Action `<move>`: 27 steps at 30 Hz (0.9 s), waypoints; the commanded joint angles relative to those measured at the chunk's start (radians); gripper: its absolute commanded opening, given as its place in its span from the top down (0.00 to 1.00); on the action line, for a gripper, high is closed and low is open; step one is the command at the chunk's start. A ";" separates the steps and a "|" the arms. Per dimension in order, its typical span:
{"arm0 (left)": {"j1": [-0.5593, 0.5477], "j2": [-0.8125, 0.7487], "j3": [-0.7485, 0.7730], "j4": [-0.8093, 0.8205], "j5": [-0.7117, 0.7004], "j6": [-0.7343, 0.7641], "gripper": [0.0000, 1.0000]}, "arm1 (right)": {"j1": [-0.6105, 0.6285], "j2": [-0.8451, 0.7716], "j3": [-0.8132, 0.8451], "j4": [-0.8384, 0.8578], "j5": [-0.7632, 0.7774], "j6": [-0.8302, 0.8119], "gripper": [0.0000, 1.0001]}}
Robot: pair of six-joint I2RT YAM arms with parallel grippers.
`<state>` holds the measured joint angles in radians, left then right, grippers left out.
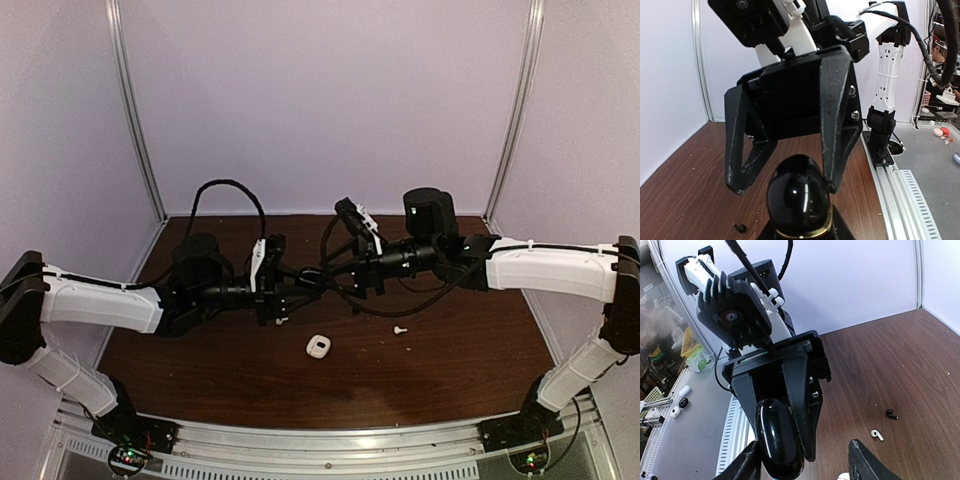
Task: Insert the wireless bluetooth earbuds into the charging case
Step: Open the charging case at the center of the board.
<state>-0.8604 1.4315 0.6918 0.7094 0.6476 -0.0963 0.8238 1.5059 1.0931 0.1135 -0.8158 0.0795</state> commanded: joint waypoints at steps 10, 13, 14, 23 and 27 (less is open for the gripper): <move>-0.035 -0.019 -0.017 0.041 0.055 0.032 1.00 | -0.052 -0.006 0.002 0.119 0.053 0.077 0.43; -0.034 -0.020 -0.025 0.058 0.046 0.016 1.00 | -0.054 -0.008 -0.002 0.118 0.044 0.071 0.43; -0.033 -0.018 -0.029 0.071 0.041 0.003 1.00 | -0.055 -0.012 -0.004 0.122 0.035 0.068 0.43; 0.032 -0.037 -0.109 0.188 0.007 -0.105 1.00 | -0.083 -0.075 -0.027 0.154 -0.029 0.102 0.36; 0.060 -0.062 -0.151 0.218 -0.018 -0.124 1.00 | -0.123 -0.086 -0.045 0.107 0.012 0.118 0.34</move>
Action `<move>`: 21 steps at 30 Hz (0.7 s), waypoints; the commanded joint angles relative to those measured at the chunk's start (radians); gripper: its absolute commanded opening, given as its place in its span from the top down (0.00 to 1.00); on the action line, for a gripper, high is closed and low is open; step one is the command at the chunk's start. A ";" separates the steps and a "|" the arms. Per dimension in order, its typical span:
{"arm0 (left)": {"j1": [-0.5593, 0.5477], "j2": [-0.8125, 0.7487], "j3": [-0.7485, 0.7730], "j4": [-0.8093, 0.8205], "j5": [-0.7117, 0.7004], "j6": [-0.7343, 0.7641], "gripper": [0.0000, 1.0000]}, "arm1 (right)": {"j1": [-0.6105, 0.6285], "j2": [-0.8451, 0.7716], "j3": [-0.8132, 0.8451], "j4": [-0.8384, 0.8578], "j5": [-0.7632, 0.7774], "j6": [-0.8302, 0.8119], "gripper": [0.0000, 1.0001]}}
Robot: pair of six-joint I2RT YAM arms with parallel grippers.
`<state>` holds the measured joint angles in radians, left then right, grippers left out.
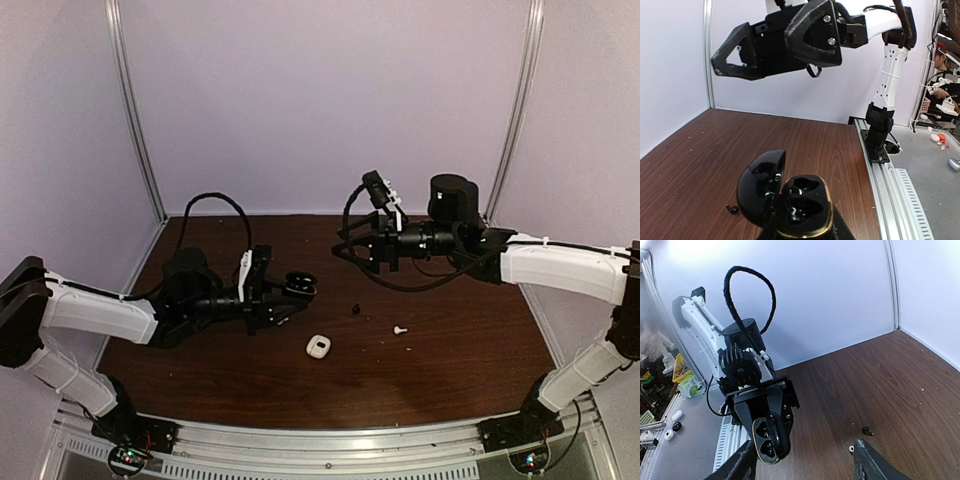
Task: Insert the wireless bluetooth earbuds into the charging case
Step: Open the charging case at the center of the board.
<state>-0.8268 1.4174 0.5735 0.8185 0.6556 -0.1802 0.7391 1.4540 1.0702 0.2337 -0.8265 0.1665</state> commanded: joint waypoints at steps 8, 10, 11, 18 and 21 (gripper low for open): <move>0.055 -0.074 -0.095 0.199 -0.073 -0.083 1.00 | -0.093 0.076 -0.038 -0.223 0.295 -0.014 0.38; 0.057 -0.072 -0.099 0.205 -0.081 -0.084 1.00 | -0.094 0.126 -0.024 -0.260 0.339 -0.011 0.39; 0.057 -0.071 -0.099 0.209 -0.084 -0.083 1.00 | -0.093 0.147 -0.020 -0.268 0.352 -0.008 0.39; 0.058 -0.080 -0.112 0.225 -0.103 -0.082 1.00 | -0.085 0.268 -0.008 -0.275 0.436 -0.008 0.41; 0.058 -0.082 -0.117 0.228 -0.105 -0.080 1.00 | -0.070 0.304 -0.005 -0.283 0.473 -0.051 0.43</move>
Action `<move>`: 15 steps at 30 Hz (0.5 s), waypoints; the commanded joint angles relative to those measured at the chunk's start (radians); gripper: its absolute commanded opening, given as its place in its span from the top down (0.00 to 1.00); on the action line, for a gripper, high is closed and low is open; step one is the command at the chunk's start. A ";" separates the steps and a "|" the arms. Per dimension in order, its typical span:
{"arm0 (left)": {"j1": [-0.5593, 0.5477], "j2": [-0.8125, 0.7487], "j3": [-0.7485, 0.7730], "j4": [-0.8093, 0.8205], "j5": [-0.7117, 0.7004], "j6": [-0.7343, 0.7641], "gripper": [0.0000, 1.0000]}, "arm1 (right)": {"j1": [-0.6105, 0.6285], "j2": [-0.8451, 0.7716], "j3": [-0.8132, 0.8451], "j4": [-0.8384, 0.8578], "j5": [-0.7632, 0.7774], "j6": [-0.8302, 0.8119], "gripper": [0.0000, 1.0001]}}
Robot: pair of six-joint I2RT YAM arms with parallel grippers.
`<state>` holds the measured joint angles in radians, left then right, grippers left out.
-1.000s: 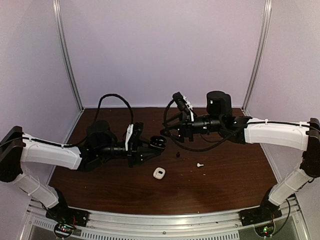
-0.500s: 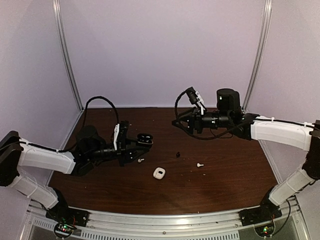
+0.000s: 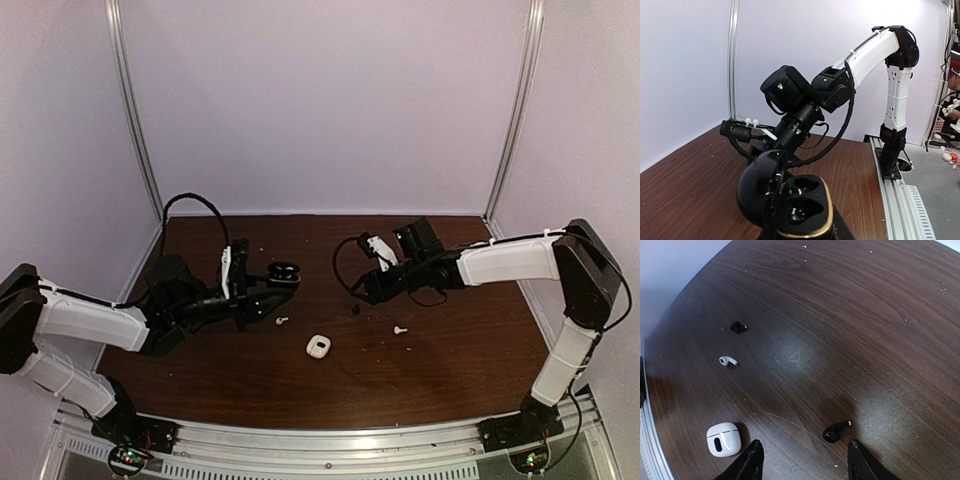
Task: Insert the wireless bluetooth earbuds into the charging case
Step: Open the charging case at the center of the board, then move the right earbud to the center of the board.
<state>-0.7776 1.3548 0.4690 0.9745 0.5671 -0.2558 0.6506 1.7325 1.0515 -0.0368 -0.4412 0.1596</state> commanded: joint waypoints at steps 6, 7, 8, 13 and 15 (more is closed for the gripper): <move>0.009 -0.011 -0.010 0.081 -0.010 -0.004 1.00 | 0.030 0.099 0.043 -0.046 0.130 -0.105 0.46; 0.009 -0.011 -0.010 0.081 -0.011 -0.004 1.00 | 0.029 0.108 0.048 -0.051 0.133 -0.111 0.45; 0.009 -0.011 -0.009 0.080 -0.009 -0.004 1.00 | 0.029 0.115 0.053 -0.055 0.133 -0.113 0.45; 0.009 -0.011 -0.009 0.079 -0.012 0.002 1.00 | 0.038 0.152 0.063 -0.050 0.138 -0.112 0.45; 0.009 -0.011 -0.012 0.081 -0.012 0.001 1.00 | 0.042 0.167 0.066 -0.046 0.146 -0.114 0.46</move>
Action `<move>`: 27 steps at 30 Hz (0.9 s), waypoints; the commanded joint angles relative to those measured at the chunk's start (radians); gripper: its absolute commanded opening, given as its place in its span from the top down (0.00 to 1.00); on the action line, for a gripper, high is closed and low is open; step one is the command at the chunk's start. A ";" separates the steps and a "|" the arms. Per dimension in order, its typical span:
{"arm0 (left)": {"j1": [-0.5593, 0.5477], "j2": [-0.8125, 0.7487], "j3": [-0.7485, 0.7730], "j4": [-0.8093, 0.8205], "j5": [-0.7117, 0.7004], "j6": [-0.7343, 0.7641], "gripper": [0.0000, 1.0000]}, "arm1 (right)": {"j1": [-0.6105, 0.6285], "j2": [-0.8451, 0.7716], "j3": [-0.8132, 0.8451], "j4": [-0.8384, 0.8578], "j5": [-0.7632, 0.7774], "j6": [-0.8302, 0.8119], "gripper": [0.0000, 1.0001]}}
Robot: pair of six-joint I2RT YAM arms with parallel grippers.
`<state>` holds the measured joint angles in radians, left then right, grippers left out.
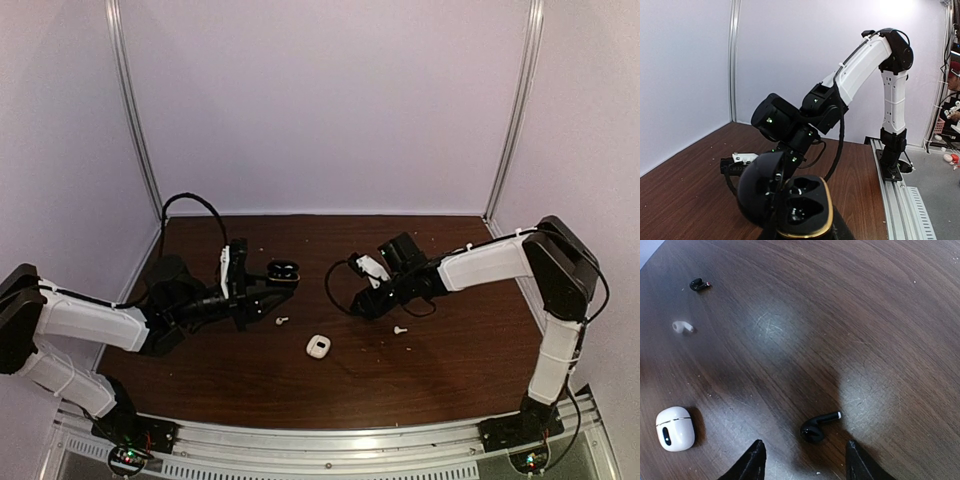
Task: Insert the wireless bluetooth earbuds into the charging case
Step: Move the right earbud to the center of the board.
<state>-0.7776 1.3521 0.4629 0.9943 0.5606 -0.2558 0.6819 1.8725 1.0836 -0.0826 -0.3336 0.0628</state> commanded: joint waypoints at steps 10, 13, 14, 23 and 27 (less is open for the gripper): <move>0.009 -0.014 -0.010 0.063 -0.013 0.008 1.00 | 0.020 0.077 0.055 -0.002 0.078 -0.025 0.48; 0.009 -0.012 -0.010 0.066 -0.013 0.009 1.00 | 0.021 0.093 0.074 0.001 0.099 -0.015 0.48; 0.009 -0.011 -0.008 0.065 -0.013 0.009 1.00 | 0.021 0.100 0.080 0.000 0.109 -0.011 0.48; 0.009 -0.016 -0.006 0.050 -0.016 0.016 1.00 | 0.020 0.159 0.154 -0.046 0.213 0.012 0.50; 0.009 -0.025 -0.007 0.039 -0.021 0.023 1.00 | 0.021 0.141 0.126 -0.058 0.216 0.010 0.54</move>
<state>-0.7776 1.3518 0.4614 0.9939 0.5533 -0.2523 0.6964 2.0155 1.2198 -0.1032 -0.1661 0.0601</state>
